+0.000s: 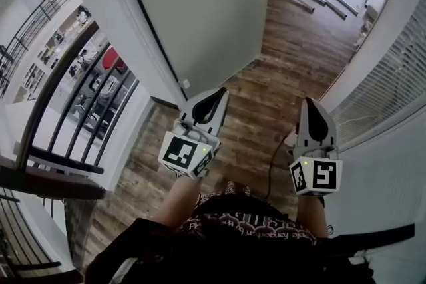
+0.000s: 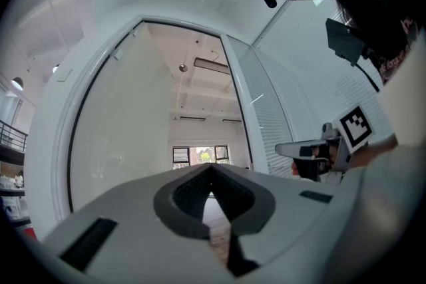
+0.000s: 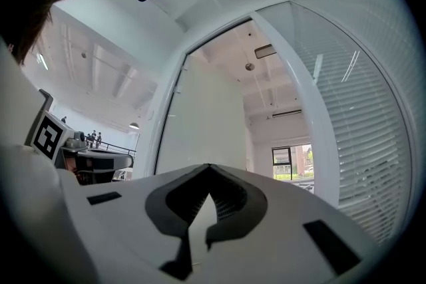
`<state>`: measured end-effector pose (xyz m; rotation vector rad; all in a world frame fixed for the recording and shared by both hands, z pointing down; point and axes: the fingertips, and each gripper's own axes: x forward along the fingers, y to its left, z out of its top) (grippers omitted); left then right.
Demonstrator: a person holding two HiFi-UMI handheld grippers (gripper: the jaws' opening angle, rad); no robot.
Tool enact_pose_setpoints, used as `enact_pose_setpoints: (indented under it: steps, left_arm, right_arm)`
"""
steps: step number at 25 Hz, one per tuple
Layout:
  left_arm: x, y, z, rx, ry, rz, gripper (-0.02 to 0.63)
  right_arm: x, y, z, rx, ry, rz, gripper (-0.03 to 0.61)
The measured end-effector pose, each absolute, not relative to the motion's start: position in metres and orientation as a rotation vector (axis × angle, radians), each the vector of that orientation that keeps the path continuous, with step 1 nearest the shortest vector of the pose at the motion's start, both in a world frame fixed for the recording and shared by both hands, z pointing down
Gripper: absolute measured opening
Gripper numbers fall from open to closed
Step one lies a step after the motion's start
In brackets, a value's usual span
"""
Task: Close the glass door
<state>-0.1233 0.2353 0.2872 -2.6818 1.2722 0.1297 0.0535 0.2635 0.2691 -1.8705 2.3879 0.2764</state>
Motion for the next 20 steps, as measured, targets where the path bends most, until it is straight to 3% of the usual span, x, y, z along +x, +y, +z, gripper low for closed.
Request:
enact_pose_setpoints:
  steps: [20]
  left_arm:
    - [-0.13,0.234,0.285,-2.697,1.25,0.136,0.002]
  right_arm:
    - [0.055,0.266,0.271,-1.914,2.344,0.26,0.003]
